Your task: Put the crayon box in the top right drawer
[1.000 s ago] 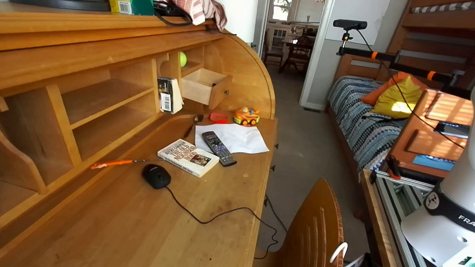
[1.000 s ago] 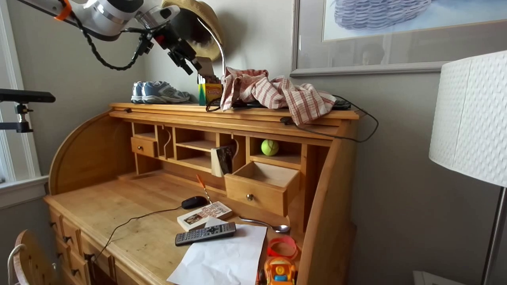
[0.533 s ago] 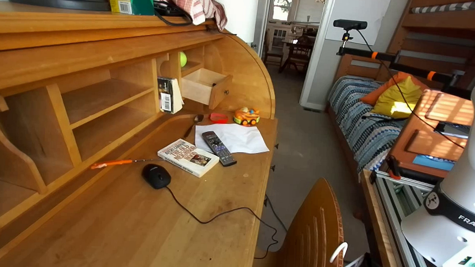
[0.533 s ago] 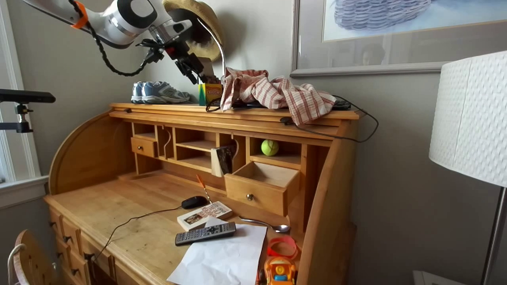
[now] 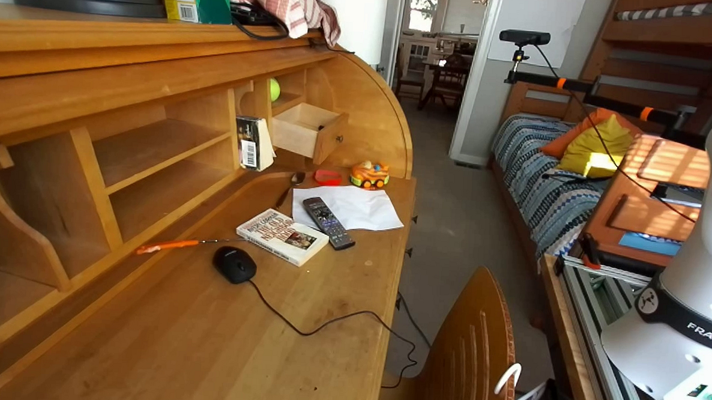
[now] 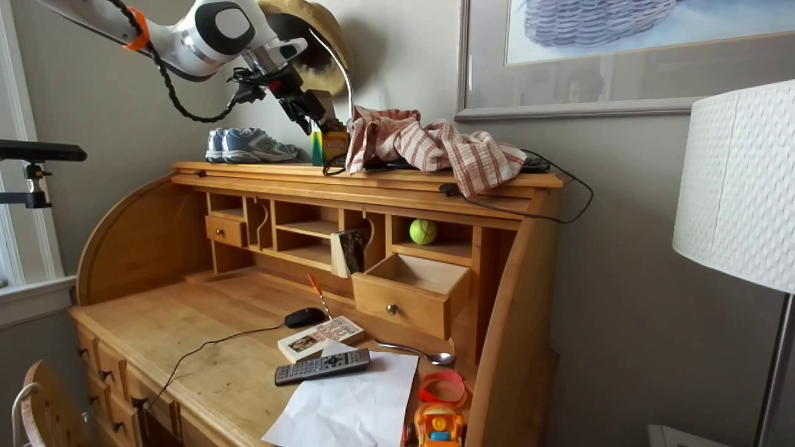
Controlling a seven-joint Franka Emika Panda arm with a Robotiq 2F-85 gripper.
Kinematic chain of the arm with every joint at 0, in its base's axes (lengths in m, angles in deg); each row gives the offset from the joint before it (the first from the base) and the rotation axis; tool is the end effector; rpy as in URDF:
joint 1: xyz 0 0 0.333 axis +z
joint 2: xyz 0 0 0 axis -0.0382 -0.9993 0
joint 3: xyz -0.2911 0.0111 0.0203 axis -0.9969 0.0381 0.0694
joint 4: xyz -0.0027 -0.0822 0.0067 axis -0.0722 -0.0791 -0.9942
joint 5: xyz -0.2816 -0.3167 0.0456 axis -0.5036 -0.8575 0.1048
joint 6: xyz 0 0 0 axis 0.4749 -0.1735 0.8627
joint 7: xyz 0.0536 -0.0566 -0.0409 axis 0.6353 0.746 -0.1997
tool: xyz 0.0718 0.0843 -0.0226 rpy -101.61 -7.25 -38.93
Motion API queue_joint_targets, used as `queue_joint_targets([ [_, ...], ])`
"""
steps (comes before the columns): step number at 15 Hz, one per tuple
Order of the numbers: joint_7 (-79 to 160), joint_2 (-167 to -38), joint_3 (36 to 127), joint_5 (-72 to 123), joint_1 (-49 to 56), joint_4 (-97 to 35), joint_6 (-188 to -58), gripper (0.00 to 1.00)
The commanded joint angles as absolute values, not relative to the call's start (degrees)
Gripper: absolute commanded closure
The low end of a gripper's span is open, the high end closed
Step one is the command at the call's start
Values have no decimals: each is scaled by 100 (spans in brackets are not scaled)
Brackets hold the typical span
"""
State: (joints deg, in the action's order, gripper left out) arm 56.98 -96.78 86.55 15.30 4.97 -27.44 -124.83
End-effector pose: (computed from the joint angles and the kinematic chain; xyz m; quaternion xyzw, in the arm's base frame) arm 0.6983 0.0443 0.5768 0.9411 -0.0890 0.3247 0.0297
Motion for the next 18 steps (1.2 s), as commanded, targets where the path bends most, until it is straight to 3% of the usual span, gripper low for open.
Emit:
queue_joint_targets([
  [1, 5544, -9850, 8563, 1665, 526, -2544, -12563, 0],
  [7, 5439, -10043, 8526, 1744, 520, -2437, -12765, 0],
  [8, 5442, -10076, 8517, 1746, 526, -2423, -12808, 25],
  [10, 5441, -10114, 8507, 1748, 536, -2416, -12873, 34],
  [14, 5492, -10101, 8454, 1670, 567, -2403, -12871, 65],
  [18, 5573, -9867, 8453, 1591, 672, -2498, -12715, 66],
])
